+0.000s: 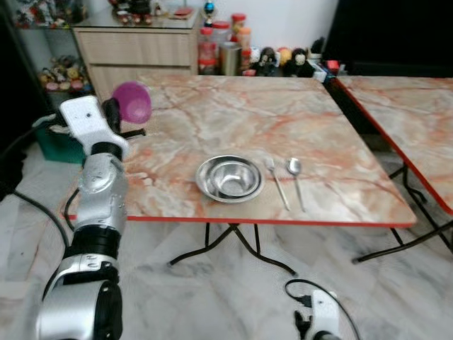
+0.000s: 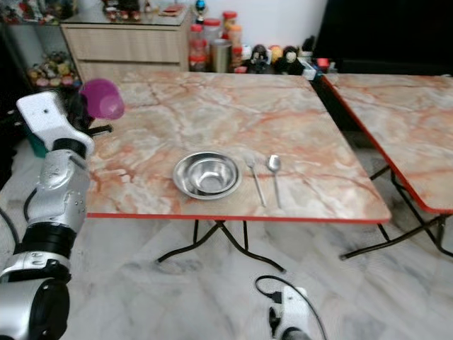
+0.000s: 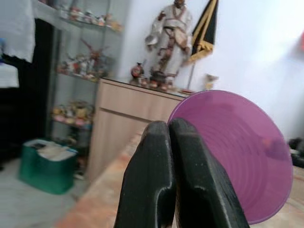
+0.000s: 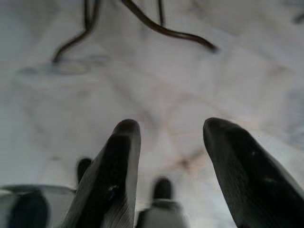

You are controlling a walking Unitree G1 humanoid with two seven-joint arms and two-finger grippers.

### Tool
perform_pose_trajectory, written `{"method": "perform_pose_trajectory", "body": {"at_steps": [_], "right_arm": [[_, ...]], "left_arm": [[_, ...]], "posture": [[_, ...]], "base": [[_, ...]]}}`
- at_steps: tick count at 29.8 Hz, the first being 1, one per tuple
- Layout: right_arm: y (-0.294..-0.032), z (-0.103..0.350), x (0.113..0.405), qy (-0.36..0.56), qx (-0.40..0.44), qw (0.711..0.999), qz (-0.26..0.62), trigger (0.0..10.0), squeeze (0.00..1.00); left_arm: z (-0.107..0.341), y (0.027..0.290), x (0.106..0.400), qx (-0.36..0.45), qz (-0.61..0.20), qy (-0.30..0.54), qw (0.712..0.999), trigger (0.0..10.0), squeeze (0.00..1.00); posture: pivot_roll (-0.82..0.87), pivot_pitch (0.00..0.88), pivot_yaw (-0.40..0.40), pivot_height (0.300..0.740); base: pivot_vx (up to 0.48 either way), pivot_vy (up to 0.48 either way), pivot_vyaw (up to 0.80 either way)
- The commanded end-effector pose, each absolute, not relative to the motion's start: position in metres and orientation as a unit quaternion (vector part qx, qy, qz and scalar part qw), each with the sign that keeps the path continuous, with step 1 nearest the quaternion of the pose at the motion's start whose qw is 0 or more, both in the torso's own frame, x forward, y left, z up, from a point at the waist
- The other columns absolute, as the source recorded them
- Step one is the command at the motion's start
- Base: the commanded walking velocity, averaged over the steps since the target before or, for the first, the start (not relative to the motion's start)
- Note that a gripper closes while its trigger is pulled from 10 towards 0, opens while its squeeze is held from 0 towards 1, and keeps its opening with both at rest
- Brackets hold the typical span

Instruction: Setting the table

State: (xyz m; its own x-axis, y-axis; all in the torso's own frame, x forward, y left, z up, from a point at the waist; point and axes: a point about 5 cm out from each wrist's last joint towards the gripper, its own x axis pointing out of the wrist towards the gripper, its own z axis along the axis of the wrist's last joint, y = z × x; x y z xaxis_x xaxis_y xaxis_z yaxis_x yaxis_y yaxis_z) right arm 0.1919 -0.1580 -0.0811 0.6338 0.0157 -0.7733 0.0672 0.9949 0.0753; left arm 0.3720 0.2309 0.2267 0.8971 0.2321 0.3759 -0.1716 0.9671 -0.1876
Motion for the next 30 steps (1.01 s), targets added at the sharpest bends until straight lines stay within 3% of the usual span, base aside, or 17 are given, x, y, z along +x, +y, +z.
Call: {"method": "perform_pose_trajectory", "body": {"at_steps": [1, 18, 30], "right_arm": [[-0.171, -0.081, 0.19, 0.429, 0.039, 0.902, -0.03, 10.0, 0.0], [-0.174, -0.089, 0.172, 0.447, 0.039, 0.893, -0.036, 10.0, 0.0], [-0.177, -0.09, 0.169, 0.449, 0.042, 0.891, -0.044, 10.0, 0.0]], "left_arm": [[0.228, 0.217, 0.375, -0.076, 0.083, -0.201, 0.973, 10.0, 0.0], [0.227, 0.216, 0.375, -0.076, 0.079, -0.197, 0.974, 10.0, 0.0], [0.226, 0.212, 0.382, -0.071, 0.072, -0.175, 0.979, 10.0, 0.0]], "posture": [[-0.03, 0.0, -0.033, 0.74], [-0.03, 0.0, -0.026, 0.74], [-0.04, 0.0, -0.023, 0.74]], "base": [[0.341, 0.0, 0.0], [0.336, 0.0, 0.0], [0.0, 0.0, 0.0]]}}
